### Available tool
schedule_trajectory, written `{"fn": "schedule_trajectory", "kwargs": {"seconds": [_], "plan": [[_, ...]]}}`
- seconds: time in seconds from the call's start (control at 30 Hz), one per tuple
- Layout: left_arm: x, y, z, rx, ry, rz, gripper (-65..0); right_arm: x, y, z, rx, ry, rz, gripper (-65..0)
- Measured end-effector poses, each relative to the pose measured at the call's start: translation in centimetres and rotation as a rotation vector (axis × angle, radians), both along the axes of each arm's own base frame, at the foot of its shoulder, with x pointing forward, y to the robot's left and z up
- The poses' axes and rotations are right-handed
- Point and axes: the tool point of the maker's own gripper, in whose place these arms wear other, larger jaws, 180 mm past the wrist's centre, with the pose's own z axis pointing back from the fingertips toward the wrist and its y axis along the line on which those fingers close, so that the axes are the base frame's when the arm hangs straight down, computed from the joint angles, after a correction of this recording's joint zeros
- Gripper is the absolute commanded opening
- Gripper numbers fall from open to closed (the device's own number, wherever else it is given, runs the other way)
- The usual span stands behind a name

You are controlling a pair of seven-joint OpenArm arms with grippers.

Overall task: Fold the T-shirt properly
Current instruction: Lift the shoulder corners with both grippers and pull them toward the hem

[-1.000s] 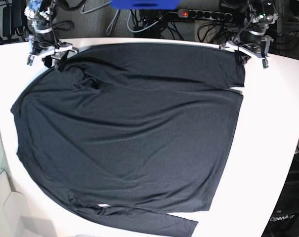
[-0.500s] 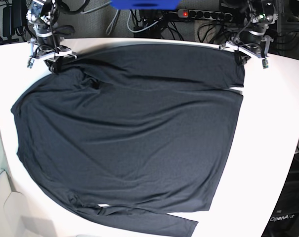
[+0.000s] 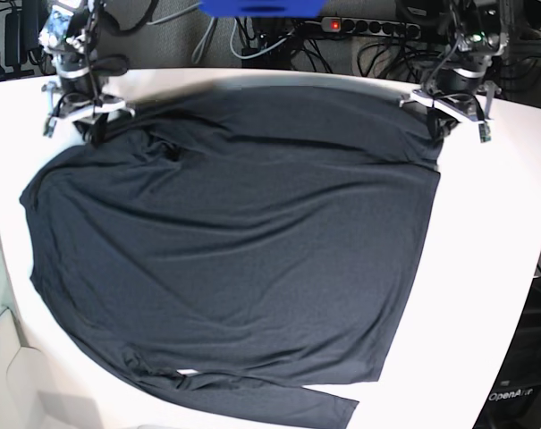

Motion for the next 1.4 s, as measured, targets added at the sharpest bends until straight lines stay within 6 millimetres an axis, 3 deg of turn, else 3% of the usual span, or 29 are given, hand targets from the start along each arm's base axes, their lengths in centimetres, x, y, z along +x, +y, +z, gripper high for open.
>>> {"fn": "schedule_trajectory", "kwargs": {"seconds": [0.27,0.47,0.63,0.97,1.2,1.4], "plan": [[1.2,0.0,1.0,0.003,-0.036,0.006,-65.0,1.5,0.1,2.9,-0.032,-0.075,0.017,-65.0],[2.7,2.0,1.9,0.017,-0.041,0.052,-65.0,3.5,-0.1,4.5,-0.049,-0.128,0.03,-65.0],[5.3,3.4,3.4,0.008,-0.055,0.083,-65.0,5.3,-0.5,5.2,-0.053,-0.162,0.034,-65.0],[9.7,2.7,5.5,-0.033,-0.064,0.062,-65.0,9.7,-1.8,5.7,-0.055,-0.149,0.057,-65.0],[11.2,2.4,3.4,-0.09,-0.014,0.069,-65.0,10.5,-2.5,4.1,-0.039,-0.113,0.052,-65.0],[11.1,2.5,1.9,-0.107,0.024,0.078,-65.0,10.3,-2.5,3.5,-0.031,-0.098,0.052,-65.0]]}}
